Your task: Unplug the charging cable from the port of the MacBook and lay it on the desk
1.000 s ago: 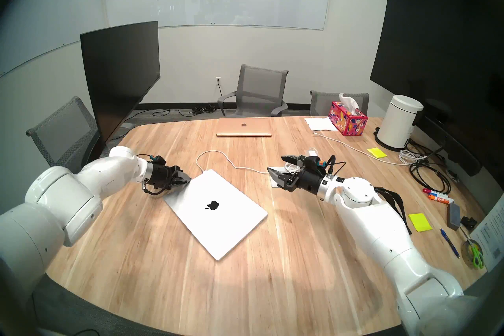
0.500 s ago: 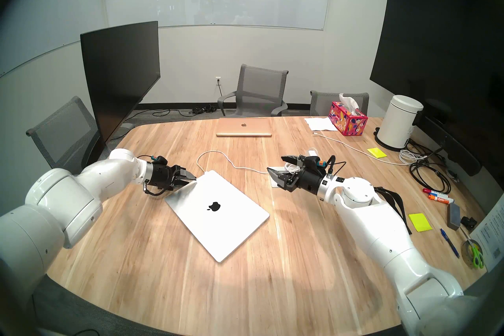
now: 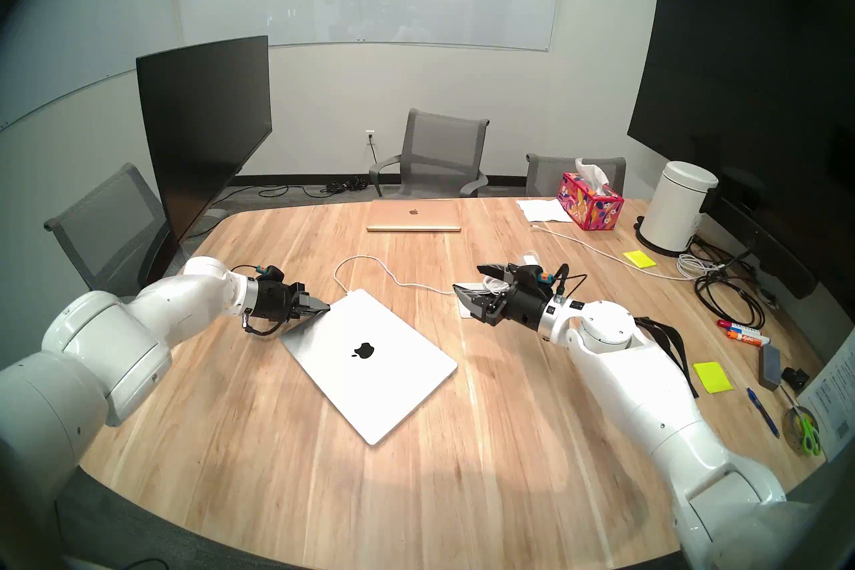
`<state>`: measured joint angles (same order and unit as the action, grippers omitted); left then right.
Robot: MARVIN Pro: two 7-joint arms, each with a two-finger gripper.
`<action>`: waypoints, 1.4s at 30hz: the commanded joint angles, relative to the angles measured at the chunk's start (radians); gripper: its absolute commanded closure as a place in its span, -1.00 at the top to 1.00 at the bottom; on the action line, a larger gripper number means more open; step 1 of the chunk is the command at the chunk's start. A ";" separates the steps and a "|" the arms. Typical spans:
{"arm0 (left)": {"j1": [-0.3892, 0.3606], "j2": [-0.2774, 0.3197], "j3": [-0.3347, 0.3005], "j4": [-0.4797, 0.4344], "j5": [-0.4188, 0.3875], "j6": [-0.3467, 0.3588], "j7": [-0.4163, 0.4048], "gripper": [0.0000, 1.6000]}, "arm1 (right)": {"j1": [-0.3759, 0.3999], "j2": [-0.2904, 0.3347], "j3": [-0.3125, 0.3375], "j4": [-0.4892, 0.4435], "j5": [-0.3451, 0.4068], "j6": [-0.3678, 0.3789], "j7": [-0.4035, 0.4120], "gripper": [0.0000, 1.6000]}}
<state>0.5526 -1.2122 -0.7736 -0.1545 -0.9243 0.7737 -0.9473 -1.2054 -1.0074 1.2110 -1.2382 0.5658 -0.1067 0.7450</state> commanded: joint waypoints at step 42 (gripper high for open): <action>-0.007 -0.022 0.019 -0.293 0.052 -0.288 -0.132 -1.00 | 0.015 -0.003 0.006 -0.006 0.001 -0.004 0.001 1.00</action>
<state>0.5567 -1.2096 -0.7765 -0.3756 -0.8963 0.5215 -1.0713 -1.2054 -1.0089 1.2110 -1.2317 0.5640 -0.1067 0.7451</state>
